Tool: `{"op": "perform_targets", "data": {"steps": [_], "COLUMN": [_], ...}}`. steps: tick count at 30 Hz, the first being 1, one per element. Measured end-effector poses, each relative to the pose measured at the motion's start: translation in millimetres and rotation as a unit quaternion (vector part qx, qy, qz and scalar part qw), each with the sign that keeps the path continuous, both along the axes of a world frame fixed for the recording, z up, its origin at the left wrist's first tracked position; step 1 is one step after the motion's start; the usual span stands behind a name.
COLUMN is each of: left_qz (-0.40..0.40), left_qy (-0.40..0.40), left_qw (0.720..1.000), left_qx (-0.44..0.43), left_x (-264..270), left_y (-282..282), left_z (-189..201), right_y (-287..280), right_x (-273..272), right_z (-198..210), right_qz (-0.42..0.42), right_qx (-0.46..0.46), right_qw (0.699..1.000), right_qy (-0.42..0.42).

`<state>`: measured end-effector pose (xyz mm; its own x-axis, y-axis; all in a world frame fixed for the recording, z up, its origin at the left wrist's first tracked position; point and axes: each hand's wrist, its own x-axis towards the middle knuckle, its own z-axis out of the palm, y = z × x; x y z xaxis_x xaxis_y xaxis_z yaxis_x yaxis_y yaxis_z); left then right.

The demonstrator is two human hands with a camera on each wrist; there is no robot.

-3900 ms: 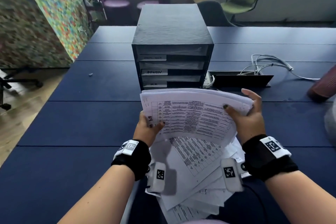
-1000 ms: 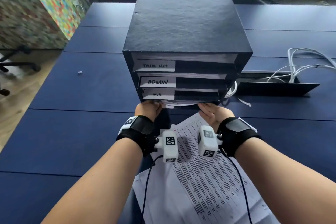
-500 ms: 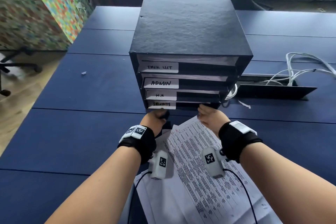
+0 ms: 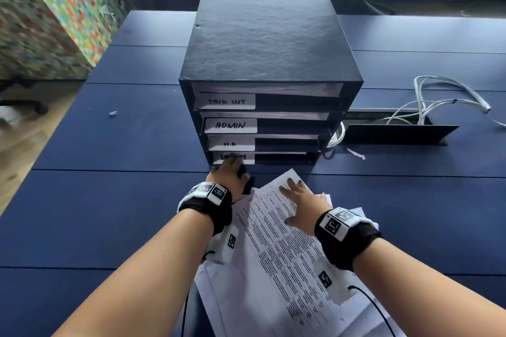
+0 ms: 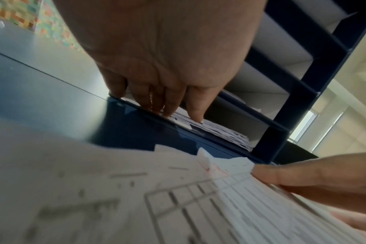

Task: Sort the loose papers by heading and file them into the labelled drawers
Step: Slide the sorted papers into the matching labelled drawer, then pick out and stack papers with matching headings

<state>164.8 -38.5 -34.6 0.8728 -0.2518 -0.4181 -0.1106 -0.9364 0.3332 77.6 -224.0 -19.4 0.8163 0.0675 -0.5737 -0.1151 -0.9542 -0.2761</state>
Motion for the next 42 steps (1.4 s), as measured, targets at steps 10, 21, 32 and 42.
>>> {"op": "perform_targets", "data": {"steps": [10, 21, 32, 42], "left_qz": [0.029, 0.080, 0.124, 0.114], "left_qy": [0.031, -0.017, -0.043, -0.040], "left_qw": [0.999, 0.996, 0.989, 0.967], "left_qx": [0.008, -0.034, -0.073, -0.223], "left_x": [14, -45, -118, -149], "left_y": [-8, 27, 36, 27], "left_z": [9, 20, 15, 17], "right_y": [-3, -33, -34, -62], "right_x": [0, -32, -98, -121], "right_z": [-1, 1, 2, 15], "right_qz": [-0.010, -0.137, -0.164, -0.279], "right_qx": [0.020, -0.013, 0.022, 0.148], "right_qw": [1.000, 0.990, 0.984, 0.941], "right_qy": [-0.006, -0.038, -0.062, -0.123]}}
